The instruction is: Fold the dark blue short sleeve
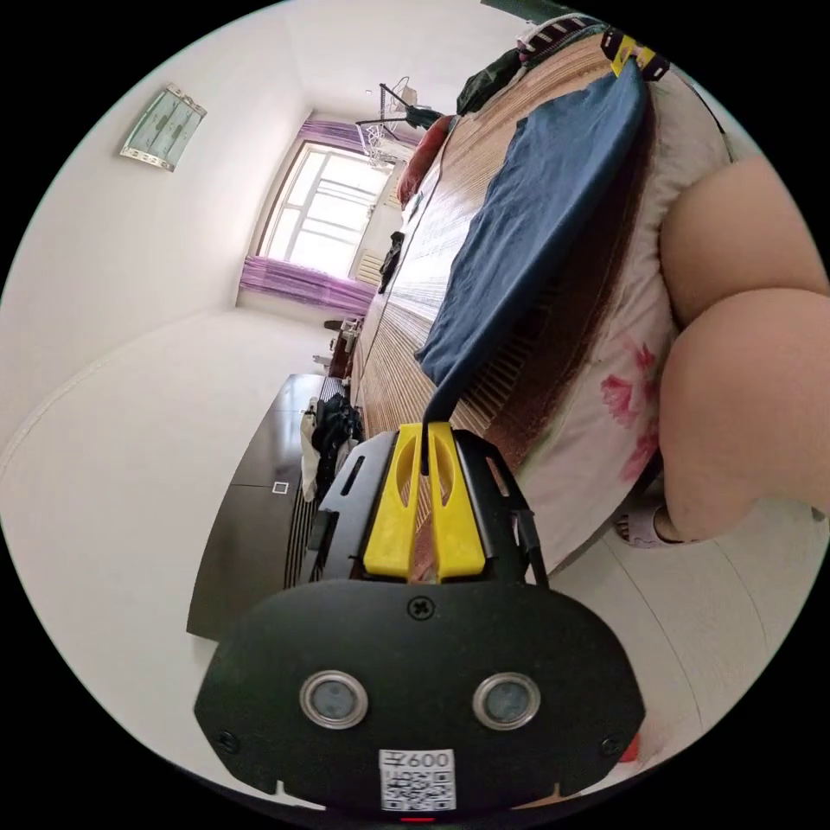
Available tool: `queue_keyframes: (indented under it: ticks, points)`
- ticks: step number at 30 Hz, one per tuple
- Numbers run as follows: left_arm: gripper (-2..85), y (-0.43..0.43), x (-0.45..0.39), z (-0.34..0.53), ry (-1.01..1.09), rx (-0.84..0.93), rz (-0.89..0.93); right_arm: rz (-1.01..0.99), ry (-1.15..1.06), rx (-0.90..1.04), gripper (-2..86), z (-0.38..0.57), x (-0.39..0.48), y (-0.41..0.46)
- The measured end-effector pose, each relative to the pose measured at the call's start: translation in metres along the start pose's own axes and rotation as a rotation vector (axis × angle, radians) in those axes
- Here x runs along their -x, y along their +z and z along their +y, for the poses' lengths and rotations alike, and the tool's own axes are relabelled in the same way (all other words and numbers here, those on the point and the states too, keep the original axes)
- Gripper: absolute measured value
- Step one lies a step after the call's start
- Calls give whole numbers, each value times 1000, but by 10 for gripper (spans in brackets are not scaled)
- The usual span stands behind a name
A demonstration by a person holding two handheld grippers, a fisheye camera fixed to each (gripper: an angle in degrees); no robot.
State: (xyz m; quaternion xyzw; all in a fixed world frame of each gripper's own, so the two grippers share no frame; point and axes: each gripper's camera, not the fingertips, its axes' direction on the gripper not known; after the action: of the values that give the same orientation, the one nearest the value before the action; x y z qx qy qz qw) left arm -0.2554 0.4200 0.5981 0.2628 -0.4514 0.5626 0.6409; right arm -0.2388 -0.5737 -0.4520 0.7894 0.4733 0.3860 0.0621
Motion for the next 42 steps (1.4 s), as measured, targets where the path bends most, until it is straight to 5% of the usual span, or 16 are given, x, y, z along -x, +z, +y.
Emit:
queue_keyframes:
  ticks: [7, 13, 20, 30, 37, 42]
  points:
    - [18, -74, 78, -23, 64, -12, 6, -66, 153, -84, -8, 64, -179, -139]
    - [17, -15, 191, -98, 48, -92, -5, -53, 81, -87, -8, 49, -331, -117]
    - [15, 16, 341, -183, -282, -203, -120, 40, 195, -126, -8, 55, -506, -158]
    - [16, -41, 362, -160, -149, -160, 65, 77, 68, -106, -8, 96, -531, -290]
    - [15, -74, 411, -184, -69, -82, 302, -387, 58, -42, -8, 108, -631, -307]
    - [16, 58, 422, -260, 5, 65, 618, -663, 5, 101, -8, 61, -684, -184]
